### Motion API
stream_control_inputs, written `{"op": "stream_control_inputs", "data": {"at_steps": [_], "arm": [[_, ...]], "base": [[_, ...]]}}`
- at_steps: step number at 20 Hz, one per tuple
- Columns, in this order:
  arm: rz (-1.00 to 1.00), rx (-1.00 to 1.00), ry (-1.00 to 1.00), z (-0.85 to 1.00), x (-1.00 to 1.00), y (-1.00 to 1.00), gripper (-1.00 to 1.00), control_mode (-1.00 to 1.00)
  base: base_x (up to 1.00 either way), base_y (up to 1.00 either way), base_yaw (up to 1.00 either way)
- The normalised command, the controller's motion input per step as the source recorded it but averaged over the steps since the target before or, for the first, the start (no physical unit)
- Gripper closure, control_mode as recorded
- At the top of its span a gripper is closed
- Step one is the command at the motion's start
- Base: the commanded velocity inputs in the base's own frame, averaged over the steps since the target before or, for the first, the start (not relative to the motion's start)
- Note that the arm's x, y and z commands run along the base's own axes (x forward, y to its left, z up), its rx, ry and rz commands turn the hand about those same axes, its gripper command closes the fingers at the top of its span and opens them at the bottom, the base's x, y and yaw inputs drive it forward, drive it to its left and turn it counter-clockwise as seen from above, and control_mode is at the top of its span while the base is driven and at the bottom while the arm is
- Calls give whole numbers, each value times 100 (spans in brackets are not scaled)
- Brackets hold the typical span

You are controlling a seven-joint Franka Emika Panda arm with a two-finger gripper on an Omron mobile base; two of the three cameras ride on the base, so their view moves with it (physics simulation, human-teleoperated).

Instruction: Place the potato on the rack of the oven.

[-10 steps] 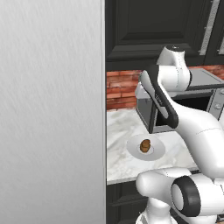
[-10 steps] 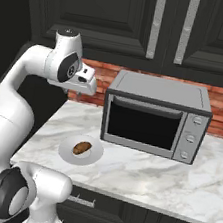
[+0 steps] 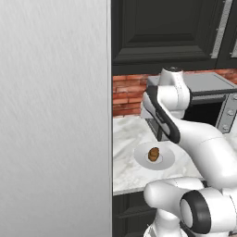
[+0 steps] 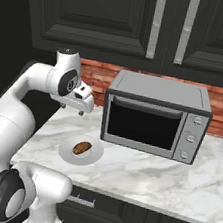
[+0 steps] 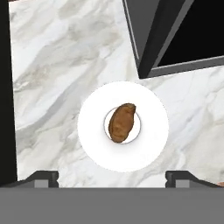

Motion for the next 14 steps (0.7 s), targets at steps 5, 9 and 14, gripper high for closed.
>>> {"op": "stream_control_inputs", "data": {"at_steps": [5,9,14], "arm": [[-10,0,7,-96,0,-14,-100,-100],[-5,0,9,-78,1,-6,-100,-100],[-1,0,2,-54,22,-10,-100,-100]], "base": [[0,0,0],[0,0,0],[0,0,0]]}}
